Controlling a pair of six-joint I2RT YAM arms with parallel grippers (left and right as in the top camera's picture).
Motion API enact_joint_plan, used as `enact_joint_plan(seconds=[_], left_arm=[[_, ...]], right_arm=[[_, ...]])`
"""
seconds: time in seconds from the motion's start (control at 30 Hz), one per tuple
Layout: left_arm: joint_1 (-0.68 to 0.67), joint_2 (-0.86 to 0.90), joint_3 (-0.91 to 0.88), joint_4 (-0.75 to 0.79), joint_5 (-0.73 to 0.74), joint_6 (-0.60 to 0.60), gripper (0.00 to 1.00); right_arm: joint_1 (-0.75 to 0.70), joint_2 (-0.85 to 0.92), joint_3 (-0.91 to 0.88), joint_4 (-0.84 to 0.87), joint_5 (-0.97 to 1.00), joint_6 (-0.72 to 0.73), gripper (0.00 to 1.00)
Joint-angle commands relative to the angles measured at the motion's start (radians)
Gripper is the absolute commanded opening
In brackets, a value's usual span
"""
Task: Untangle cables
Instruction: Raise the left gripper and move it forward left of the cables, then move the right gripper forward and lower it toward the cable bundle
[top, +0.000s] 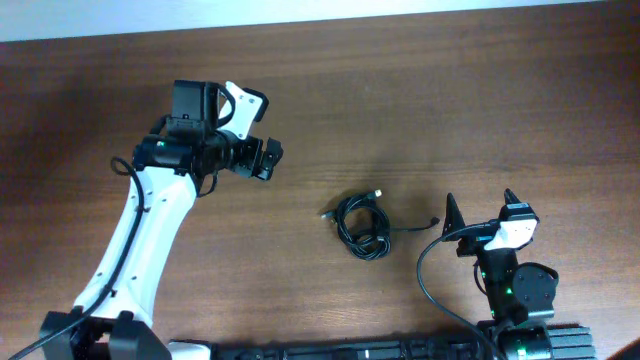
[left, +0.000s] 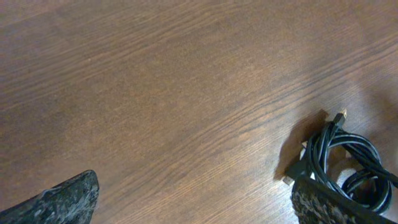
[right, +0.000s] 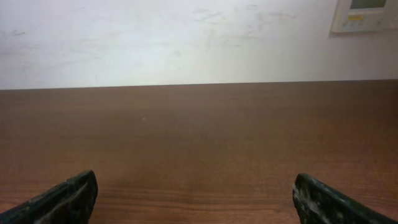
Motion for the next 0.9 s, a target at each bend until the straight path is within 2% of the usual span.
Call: enact_joint_plan(seconds=[0.0,0.33,0.87], left_arm=[[0.000,0.005,0.019,0.003,0.017,0.016,0.99],[0.000,0.005,0.019,0.037,0.018,0.016,0.99],[0.000,0.005,0.019,-0.011,0.018,0.015,0.99]], right_arm=[[-0.006,-0.008,-0.005,-0.006,0.009,0.007,0.99],[-0.006,-0.008,-0.005,-0.006,0.010,0.007,0.99],[-0.006,-0.008,-0.005,0.019,0.002,0.008,0.99]])
